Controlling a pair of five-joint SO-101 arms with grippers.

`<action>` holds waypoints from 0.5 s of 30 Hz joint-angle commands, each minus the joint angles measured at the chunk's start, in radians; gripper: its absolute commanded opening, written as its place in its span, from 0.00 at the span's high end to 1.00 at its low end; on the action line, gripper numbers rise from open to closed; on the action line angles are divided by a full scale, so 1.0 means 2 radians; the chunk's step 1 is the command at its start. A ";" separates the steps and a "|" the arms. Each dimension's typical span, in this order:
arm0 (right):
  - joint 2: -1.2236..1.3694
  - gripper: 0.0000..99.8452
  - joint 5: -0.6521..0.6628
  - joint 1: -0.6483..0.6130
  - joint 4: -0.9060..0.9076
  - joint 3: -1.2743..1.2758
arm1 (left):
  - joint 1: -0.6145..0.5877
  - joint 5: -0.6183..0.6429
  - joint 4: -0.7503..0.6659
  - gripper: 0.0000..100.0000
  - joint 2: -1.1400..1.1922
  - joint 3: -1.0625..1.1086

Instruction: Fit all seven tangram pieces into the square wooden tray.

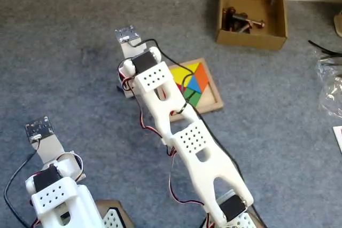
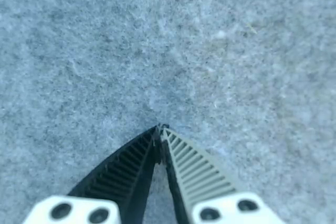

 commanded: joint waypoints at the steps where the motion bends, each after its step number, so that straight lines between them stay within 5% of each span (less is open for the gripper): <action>1: -0.014 0.99 0.005 -0.009 -0.013 -0.027 | -0.007 0.005 0.005 1.00 -0.002 0.000; 11: -0.040 0.98 0.004 -0.022 -0.026 -0.105 | -0.007 0.005 0.005 1.00 -0.002 0.000; 15: -0.036 0.88 0.002 -0.020 -0.066 -0.099 | -0.007 0.005 0.005 1.00 -0.002 0.000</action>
